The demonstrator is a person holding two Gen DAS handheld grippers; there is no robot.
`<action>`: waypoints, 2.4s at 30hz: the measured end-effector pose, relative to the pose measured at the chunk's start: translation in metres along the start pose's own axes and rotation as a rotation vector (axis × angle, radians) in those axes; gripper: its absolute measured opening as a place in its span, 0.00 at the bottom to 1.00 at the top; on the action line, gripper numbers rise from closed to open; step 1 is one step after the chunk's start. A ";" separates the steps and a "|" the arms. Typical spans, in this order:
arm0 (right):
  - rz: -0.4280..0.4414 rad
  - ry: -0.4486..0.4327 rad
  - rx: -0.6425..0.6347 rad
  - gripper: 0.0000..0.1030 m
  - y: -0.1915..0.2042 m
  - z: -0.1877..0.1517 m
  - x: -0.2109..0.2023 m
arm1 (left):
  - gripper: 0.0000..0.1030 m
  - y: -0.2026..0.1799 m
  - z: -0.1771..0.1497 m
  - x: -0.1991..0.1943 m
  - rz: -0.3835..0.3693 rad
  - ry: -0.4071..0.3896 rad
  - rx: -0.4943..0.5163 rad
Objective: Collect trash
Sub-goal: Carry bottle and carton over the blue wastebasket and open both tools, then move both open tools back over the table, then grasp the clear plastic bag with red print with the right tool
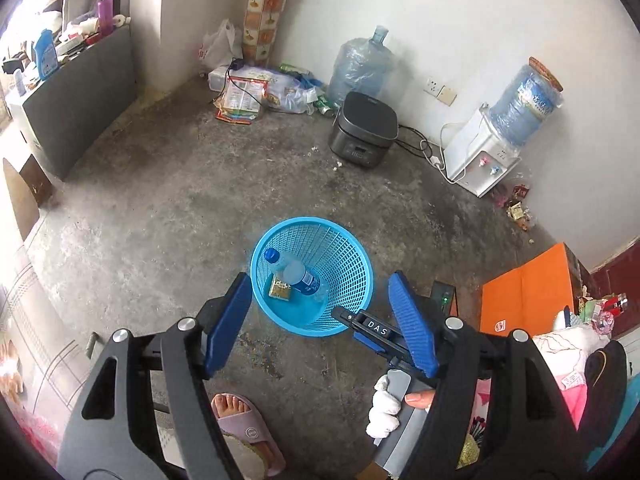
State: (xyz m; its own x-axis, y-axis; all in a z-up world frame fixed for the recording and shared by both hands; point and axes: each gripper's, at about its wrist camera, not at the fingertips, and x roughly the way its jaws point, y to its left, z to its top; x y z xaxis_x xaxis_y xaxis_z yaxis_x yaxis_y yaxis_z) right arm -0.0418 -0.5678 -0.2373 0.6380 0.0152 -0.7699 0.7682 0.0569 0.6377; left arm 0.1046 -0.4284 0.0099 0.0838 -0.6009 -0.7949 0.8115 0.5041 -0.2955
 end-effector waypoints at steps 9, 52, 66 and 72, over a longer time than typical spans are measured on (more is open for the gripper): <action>-0.002 -0.266 -0.438 0.74 0.101 -0.063 -0.101 | 0.78 0.031 -0.053 -0.143 0.062 -0.296 0.054; 0.027 0.186 -0.969 0.47 0.256 -0.294 -0.030 | 0.76 0.194 -0.266 -0.280 0.380 -0.444 -0.252; -0.152 -0.006 -1.313 0.21 0.276 -0.349 -0.023 | 0.75 0.211 -0.275 -0.285 0.374 -0.465 -0.288; -0.106 0.040 -1.282 0.13 0.268 -0.343 -0.030 | 0.75 0.211 -0.277 -0.288 0.388 -0.475 -0.289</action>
State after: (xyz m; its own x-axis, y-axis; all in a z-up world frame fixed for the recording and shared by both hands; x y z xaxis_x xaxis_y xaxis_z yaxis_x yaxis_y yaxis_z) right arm 0.1266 -0.2102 -0.0518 0.5584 -0.0197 -0.8293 0.2001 0.9734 0.1117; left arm 0.0914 0.0229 0.0290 0.6363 -0.5171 -0.5725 0.4895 0.8442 -0.2185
